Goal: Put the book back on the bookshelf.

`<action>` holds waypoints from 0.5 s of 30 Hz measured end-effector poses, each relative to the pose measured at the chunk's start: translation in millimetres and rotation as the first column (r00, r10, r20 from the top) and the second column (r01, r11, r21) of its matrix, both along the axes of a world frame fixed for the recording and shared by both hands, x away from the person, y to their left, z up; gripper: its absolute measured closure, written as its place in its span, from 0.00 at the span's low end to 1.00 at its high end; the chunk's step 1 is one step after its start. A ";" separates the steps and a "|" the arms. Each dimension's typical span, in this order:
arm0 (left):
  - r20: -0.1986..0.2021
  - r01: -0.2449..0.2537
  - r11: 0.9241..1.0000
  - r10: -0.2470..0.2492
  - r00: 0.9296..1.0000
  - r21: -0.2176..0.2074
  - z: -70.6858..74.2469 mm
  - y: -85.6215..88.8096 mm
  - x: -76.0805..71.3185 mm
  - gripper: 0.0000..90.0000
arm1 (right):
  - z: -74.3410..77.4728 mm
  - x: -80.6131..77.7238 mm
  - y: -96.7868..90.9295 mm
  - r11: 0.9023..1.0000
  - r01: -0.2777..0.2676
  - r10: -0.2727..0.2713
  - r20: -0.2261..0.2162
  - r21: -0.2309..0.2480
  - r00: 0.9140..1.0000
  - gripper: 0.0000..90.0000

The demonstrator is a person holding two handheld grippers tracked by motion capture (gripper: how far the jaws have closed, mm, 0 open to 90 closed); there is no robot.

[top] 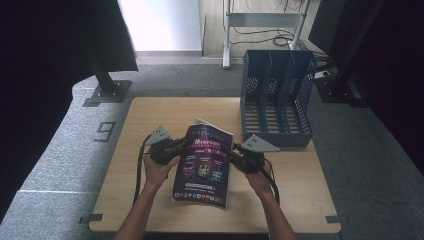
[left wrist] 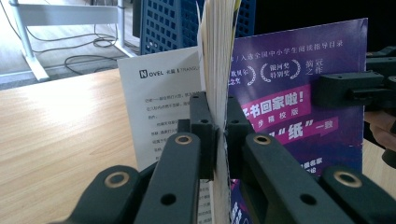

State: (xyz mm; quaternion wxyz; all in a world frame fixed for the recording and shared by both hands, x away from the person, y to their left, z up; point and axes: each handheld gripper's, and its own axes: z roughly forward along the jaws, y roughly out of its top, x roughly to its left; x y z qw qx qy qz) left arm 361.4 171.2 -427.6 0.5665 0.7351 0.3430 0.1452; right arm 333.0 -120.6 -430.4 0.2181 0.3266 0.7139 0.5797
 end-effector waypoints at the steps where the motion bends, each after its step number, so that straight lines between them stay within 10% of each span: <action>1: 0.002 0.000 1.000 0.000 1.000 -0.003 0.6 0.1 0.0 0.96 | 0.8 -0.3 -0.1 1.000 -0.001 0.001 0.005 -0.001 1.000 0.83; 15: 0.051 -0.019 1.000 0.018 0.999 0.001 23.2 -2.2 1.6 0.96 | 22.3 -5.1 2.8 0.999 0.016 -0.012 0.115 -0.037 0.993 0.86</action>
